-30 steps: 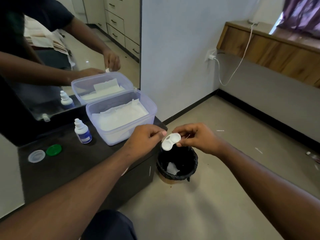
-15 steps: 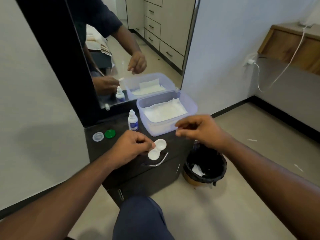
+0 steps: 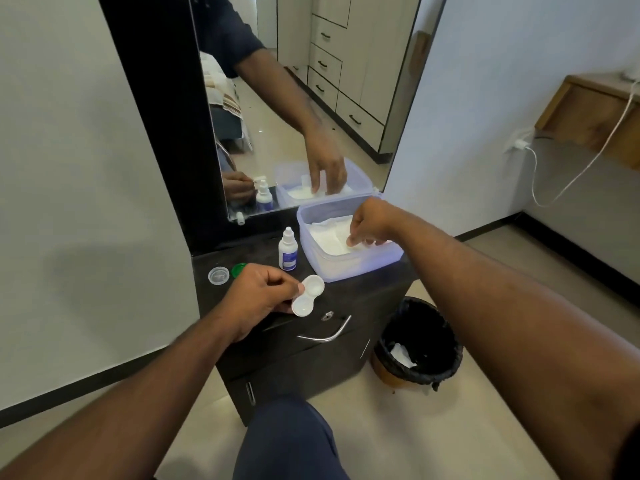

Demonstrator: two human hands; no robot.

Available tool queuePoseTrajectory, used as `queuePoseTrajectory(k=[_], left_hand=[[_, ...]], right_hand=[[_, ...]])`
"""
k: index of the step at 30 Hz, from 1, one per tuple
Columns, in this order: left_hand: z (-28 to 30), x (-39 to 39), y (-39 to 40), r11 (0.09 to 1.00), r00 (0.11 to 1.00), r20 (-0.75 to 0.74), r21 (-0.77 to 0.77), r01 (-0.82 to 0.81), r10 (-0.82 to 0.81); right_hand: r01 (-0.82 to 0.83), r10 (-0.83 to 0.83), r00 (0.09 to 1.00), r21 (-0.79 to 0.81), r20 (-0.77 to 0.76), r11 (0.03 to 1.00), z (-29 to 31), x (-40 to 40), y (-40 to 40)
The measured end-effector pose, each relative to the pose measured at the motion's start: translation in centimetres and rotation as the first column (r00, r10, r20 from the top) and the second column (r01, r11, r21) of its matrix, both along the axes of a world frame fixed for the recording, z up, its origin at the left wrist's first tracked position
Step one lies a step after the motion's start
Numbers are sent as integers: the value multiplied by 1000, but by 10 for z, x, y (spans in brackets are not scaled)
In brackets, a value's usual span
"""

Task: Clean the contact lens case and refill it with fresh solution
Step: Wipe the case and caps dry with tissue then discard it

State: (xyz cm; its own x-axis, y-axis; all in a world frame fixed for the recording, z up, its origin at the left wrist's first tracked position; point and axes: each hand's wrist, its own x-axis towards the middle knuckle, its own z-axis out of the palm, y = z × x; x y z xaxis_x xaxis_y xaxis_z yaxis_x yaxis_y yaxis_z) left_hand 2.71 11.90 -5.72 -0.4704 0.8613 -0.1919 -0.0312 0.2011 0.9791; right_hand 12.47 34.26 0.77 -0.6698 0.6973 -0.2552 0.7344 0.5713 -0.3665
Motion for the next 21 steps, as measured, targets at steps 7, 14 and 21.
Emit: queuePoseTrajectory(k=[7, 14, 21], left_hand=[[-2, -1, 1, 999, 1000, 14, 21, -25, 25], [-2, -2, 3, 999, 999, 31, 23, -25, 24], [-2, -3, 2, 999, 999, 40, 22, -30, 29]], right_hand=[[132, -133, 990, 32, 43, 991, -13, -12, 6], [195, -195, 981, 18, 1, 981, -14, -11, 10], [265, -265, 964, 5, 11, 964, -13, -13, 14]])
